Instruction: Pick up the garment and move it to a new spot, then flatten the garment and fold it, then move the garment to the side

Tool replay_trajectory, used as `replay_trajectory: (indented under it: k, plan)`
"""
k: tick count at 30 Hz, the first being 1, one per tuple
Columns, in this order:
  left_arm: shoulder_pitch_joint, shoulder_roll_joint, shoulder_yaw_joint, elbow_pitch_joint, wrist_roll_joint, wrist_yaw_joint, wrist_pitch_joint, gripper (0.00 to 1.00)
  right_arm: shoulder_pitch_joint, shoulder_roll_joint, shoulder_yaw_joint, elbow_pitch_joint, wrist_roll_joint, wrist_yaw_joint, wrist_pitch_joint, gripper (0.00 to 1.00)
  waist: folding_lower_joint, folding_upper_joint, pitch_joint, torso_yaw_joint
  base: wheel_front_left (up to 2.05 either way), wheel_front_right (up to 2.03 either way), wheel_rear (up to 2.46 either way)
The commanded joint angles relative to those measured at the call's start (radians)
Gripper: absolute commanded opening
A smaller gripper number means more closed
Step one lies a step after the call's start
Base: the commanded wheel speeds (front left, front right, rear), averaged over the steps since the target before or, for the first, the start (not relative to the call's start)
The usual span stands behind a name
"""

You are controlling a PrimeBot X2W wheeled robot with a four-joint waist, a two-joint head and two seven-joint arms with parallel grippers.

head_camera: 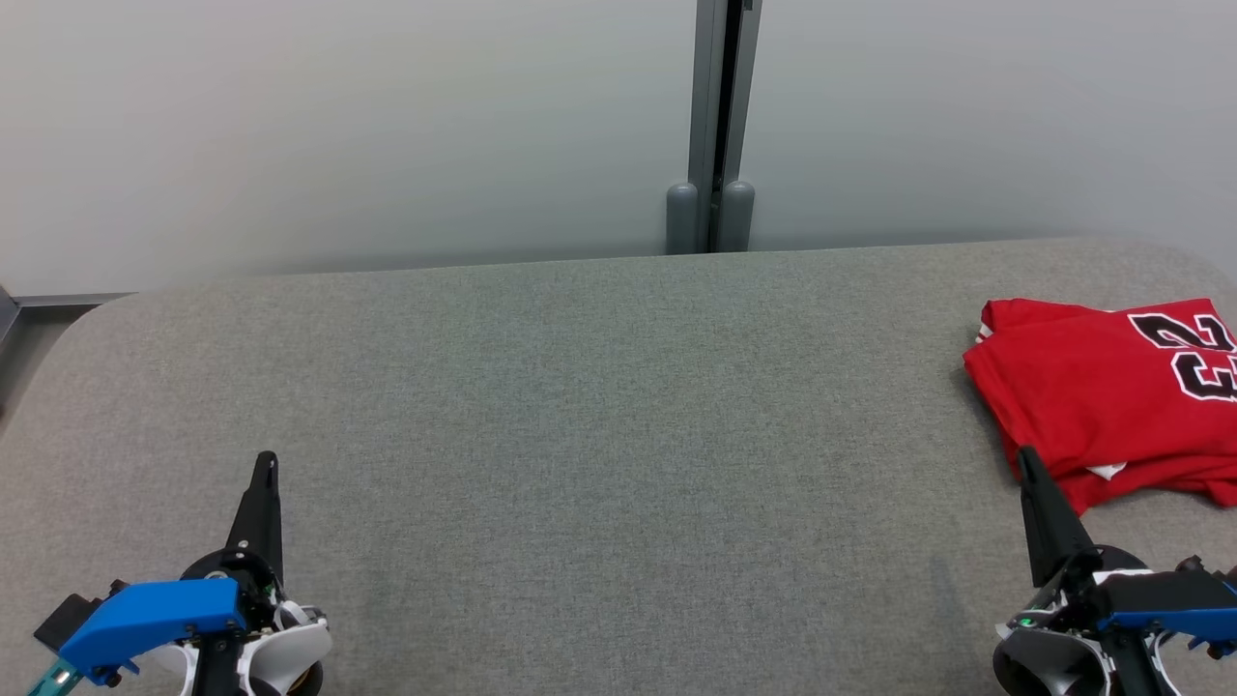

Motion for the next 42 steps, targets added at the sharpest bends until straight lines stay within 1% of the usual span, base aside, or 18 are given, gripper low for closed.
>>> replay_trajectory:
  k: [1, 3, 42]
  plan:
    - [-0.014, -0.003, 0.006, -0.005, -0.021, -0.012, 0.007, 0.0, -0.014, -0.004, -0.005, -0.005, 0.024, 0.0, 0.008, 0.0, 0.0, 0.0, 0.0, 0.0, 0.0, 0.0, 0.0]
    - [-0.017, -0.004, 0.009, -0.006, -0.03, -0.014, 0.011, 0.0, -0.014, -0.004, -0.007, -0.006, 0.036, 0.0, 0.011, 0.0, 0.0, 0.0, 0.0, 0.0, 0.0, 0.0, 0.0]
    - [-0.015, -0.005, 0.01, -0.006, -0.026, -0.011, 0.011, 0.0, -0.014, -0.004, -0.006, -0.006, 0.031, 0.0, 0.01, 0.0, 0.0, 0.0, 0.0, 0.0, 0.0, 0.0, 0.0]
